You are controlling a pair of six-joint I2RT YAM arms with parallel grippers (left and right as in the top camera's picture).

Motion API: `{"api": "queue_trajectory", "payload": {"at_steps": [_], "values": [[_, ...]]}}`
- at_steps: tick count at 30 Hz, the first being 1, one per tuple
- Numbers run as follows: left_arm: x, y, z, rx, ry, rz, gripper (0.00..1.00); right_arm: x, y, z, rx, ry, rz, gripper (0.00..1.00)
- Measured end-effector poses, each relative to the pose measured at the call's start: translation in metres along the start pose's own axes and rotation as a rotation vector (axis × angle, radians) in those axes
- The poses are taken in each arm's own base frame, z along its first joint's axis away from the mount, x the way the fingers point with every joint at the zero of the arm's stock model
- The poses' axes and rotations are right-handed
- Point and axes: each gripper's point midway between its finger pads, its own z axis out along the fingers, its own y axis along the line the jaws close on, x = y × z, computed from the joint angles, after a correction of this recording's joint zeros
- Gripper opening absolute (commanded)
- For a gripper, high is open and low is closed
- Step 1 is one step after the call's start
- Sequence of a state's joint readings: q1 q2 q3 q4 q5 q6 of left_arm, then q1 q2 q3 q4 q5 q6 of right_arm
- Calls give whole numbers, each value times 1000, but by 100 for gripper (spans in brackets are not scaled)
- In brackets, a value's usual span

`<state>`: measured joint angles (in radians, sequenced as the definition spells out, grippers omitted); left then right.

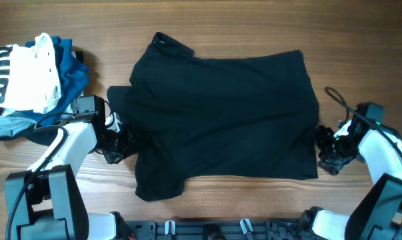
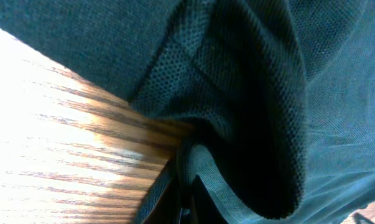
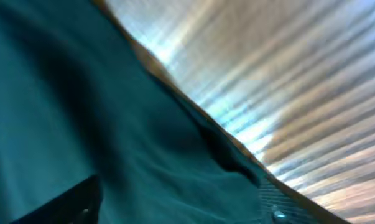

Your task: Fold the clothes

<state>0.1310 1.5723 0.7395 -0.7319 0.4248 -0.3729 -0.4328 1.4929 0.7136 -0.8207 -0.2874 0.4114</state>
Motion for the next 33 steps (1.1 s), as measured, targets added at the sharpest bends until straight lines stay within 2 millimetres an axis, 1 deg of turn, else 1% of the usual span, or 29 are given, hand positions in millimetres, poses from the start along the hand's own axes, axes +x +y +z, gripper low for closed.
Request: {"api": "queue_trajectory", "payload": {"at_steps": [1, 2, 4, 6, 7, 9, 10, 13, 14, 16, 17, 19, 22, 25, 27, 28, 29, 30, 31, 32, 33], "values": [[0, 0, 0, 0, -1, 1, 6, 3, -2, 3, 6, 13, 7, 81], [0, 0, 0, 0, 0, 1, 6, 6, -4, 6, 11, 24, 16, 77], [0, 0, 0, 0, 0, 1, 6, 6, -6, 7, 14, 23, 31, 70], [0, 0, 0, 0, 0, 0, 6, 7, -8, 9, 16, 17, 50, 56], [0, 0, 0, 0, 0, 0, 6, 7, -9, 9, 12, 7, 59, 40], [0, 0, 0, -1, 1, 0, 5, 8, -10, 11, 4, 2, 69, 11], [1, 0, 0, -2, 3, -1, 5, 10, -9, 12, -6, 10, 70, 4], [3, 3, 0, -14, 10, -6, 4, 21, -8, 15, -11, 70, 65, 4], [4, 4, 0, -17, 12, -8, 4, 28, -9, 12, -2, 108, 61, 4], [6, 5, -1, -26, 20, -14, 4, 32, -6, 2, 7, 145, 41, 4], [6, 6, -1, -28, 25, -16, 4, 30, -3, -5, 6, 151, 27, 4], [8, 7, -3, -33, 34, -23, 4, 18, 8, -24, -6, 126, -17, 4], [7, 8, -6, -33, 35, -30, 4, 2, 20, -41, -25, 78, -58, 4], [3, 7, -7, -28, 23, -30, 4, -7, 27, -45, -46, 41, -86, 4], [-5, 4, -7, -12, -10, -12, 4, -14, 35, -45, -87, 14, -102, 4], [-10, 1, -7, 0, -29, -1, 7, -17, 39, -46, -107, 3, -108, 4], [-16, -3, -7, 16, -51, 11, 25, -18, 41, -46, -114, -2, -111, 4], [-23, -8, -8, 38, -77, 26, 33, -21, 46, -46, -137, -12, -112, 4], [-27, -12, -9, 53, -94, 40, 38, -22, 48, -47, -148, -18, -115, 4], [-29, -15, -10, 65, -100, 48, 46, -24, 51, -47, -159, -25, -115, 4], [-27, -16, -10, 69, -90, 43, 51, -25, 52, -47, -168, -27, -113, 4]]}}
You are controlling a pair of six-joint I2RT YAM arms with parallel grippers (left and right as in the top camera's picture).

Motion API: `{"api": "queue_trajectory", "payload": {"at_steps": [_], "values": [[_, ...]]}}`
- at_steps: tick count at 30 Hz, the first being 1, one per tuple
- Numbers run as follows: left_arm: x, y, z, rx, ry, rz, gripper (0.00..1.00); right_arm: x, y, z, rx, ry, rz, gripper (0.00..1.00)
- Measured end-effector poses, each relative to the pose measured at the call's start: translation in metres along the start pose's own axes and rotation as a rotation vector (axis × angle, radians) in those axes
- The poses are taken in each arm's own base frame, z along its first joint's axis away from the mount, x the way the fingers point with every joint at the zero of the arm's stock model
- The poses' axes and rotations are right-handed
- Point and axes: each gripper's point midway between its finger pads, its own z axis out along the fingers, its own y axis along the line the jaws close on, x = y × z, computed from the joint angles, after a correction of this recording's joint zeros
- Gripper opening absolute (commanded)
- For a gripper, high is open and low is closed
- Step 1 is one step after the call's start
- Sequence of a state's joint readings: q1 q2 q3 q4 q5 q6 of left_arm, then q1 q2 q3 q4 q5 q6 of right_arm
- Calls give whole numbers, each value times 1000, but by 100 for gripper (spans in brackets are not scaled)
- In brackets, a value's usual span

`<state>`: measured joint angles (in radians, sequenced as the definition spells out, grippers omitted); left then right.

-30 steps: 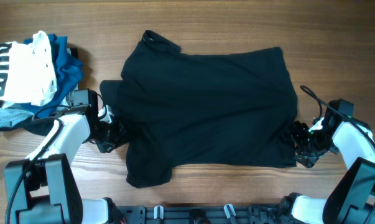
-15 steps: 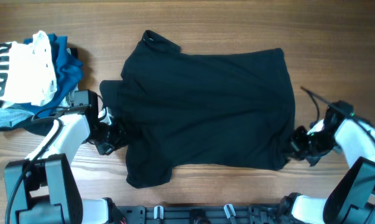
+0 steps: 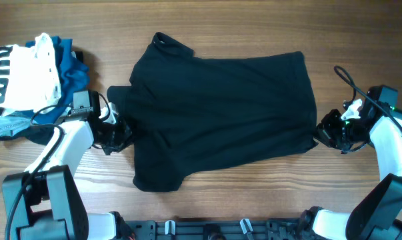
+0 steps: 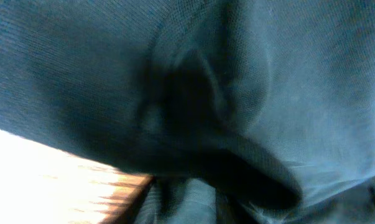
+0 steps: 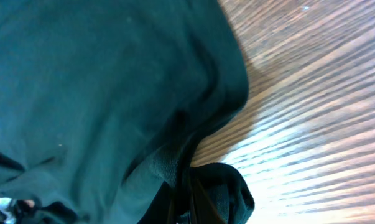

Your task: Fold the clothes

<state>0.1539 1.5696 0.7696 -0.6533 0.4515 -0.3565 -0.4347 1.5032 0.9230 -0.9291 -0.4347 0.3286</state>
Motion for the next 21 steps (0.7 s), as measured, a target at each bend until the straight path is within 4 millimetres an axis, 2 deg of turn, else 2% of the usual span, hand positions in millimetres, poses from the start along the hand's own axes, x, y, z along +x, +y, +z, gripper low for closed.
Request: {"api": "queue_trajectory", "payload": {"at_steps": [2, 4, 9, 12, 17, 21], "values": [[14, 3, -1, -10, 58, -29, 59, 0, 2, 0, -12, 3, 7, 4], [34, 9, -3, -35, 137, -60, 60, 0, 3, 0, -17, 1, 9, 4], [60, 18, -9, -74, 238, -81, 47, -3, 5, 0, -26, -9, 3, 4], [65, 20, -9, -80, 252, -84, 43, -3, 5, 0, -27, -10, 2, 4], [87, 31, 3, -134, 295, -75, 41, -4, 6, 0, -29, -15, 0, 4], [94, 39, 9, -226, 288, -77, 42, -5, 6, 0, -29, -15, 3, 4]]}}
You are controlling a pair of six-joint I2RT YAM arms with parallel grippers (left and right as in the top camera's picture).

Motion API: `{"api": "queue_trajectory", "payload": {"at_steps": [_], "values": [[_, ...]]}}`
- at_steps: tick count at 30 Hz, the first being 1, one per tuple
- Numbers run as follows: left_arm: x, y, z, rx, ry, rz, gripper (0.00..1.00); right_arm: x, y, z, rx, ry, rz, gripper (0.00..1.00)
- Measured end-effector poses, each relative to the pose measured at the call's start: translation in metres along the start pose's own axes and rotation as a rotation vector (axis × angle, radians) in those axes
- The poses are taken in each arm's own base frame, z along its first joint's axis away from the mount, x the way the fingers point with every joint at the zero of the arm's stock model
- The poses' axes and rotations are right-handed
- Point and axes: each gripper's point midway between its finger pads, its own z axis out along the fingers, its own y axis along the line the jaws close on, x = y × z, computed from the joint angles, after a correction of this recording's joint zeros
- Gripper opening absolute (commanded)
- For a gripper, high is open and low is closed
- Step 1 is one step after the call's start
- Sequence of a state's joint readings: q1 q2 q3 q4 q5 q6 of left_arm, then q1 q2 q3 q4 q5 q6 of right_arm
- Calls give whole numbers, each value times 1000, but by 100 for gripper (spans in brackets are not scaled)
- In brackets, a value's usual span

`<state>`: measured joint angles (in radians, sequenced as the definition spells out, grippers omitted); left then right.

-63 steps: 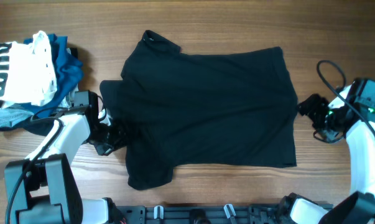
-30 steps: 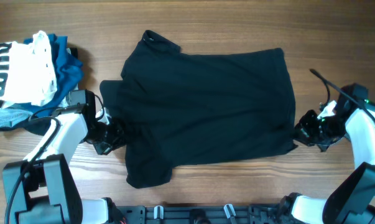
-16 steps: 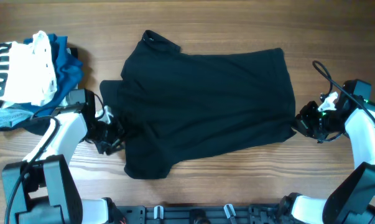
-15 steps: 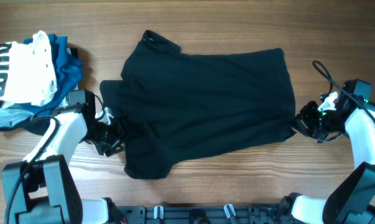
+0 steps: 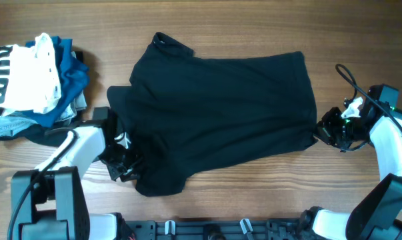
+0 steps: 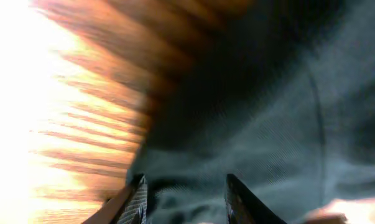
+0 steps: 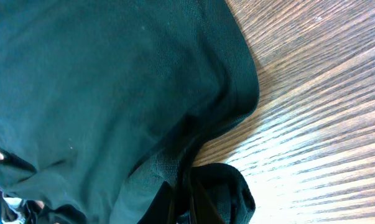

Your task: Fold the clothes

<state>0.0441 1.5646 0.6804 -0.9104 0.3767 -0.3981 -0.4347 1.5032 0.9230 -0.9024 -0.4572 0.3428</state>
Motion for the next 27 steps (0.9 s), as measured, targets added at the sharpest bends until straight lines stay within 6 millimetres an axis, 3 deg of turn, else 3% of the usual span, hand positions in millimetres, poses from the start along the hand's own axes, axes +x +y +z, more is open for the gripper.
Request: {"api": "queue_trajectory", "payload": {"at_steps": [6, 11, 14, 17, 21, 25, 27], "values": [[-3, 9, -1, -61, -32, -70, 47, 0, 0, 0, 0, -1, -1, 4], [13, 24, -1, -149, 13, -87, 47, -1, 1, 0, -6, -4, -3, 4], [15, 21, 1, -167, 12, -58, 35, -2, 2, 0, -10, -7, -4, 4], [15, 14, 4, -171, -4, -15, 5, -2, 2, 0, -10, -7, -5, 4], [21, -1, 10, -138, 13, 38, 4, -2, 2, 0, -10, -7, -5, 5], [38, 8, 2, -147, 99, -12, 4, 2, -1, 0, 5, 8, 4, 4], [36, 10, -7, -130, 106, -42, 4, 8, -8, 0, 38, 30, 19, 4]]}}
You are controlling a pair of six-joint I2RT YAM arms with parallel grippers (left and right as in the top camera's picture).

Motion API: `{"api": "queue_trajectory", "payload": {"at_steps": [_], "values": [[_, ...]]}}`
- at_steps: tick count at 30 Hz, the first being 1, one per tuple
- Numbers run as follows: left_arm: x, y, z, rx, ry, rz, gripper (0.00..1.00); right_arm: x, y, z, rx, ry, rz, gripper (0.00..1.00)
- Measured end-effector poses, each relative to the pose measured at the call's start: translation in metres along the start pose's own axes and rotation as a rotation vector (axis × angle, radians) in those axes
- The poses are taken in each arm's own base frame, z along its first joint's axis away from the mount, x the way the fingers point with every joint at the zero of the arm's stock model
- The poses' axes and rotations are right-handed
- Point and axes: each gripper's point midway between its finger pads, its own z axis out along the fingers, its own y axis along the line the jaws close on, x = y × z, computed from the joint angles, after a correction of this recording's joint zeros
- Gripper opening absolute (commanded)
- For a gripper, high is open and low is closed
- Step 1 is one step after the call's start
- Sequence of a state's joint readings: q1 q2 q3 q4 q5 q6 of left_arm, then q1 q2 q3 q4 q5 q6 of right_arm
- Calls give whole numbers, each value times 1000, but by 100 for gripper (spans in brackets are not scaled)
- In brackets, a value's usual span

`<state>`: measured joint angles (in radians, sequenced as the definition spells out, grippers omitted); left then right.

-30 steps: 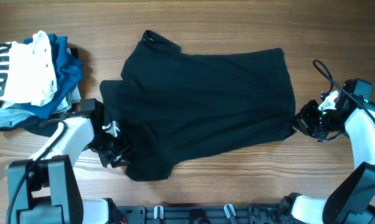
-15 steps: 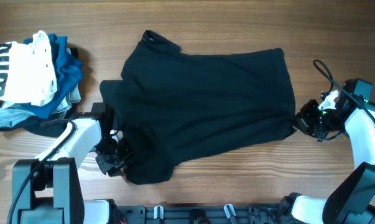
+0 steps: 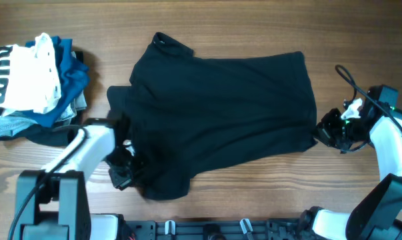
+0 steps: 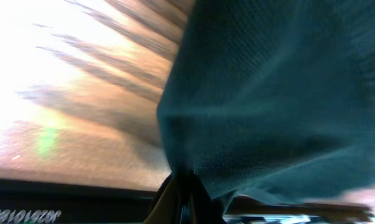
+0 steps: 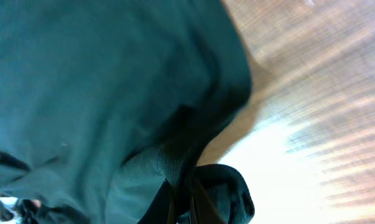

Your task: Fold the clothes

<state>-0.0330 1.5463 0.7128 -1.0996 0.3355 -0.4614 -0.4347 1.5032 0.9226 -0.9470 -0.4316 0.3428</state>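
Observation:
A black polo shirt lies spread across the middle of the wooden table, collar at the upper left. My left gripper is shut on the shirt's lower left corner near the table's front edge; in the left wrist view the dark knit cloth hangs from the closed left gripper. My right gripper is shut on the shirt's lower right hem corner; the right wrist view shows the hem bunched between the closed jaws of the right gripper.
A pile of other clothes, white, blue and grey, sits at the table's left edge. A black cable loops near the right arm. The black rail runs along the front edge.
My left gripper was open at the shirt's lower left edge; now it is shut on the lower left corner, slightly nearer the front. The right gripper has stayed where it was.
Both grippers first held the shirt's lower edge, left near the sleeve, right at the bottom right corner. Then the right corner had been drawn up and outward, shortening that side. The left gripper let go, sat open lower down, and now grips the lower left corner.

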Motion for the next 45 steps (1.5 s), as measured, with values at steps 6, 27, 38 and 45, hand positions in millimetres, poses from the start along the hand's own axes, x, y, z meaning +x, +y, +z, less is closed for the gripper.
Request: {"api": "queue_trajectory", "payload": {"at_steps": [6, 27, 38, 45], "values": [[-13, -1, -40, 131, -125, -37, 4, 26, -30, 15, 104, 75, 44, 4], [-55, -31, -80, 286, -418, 71, 4, 19, -7, 7, 2, 67, -48, 4], [-92, -63, -116, 417, -622, 160, 23, -2, 18, 6, -120, -4, -11, 33], [-70, -50, -96, 367, -498, 134, 45, 2, 17, 6, -122, 12, -8, 61]]}}
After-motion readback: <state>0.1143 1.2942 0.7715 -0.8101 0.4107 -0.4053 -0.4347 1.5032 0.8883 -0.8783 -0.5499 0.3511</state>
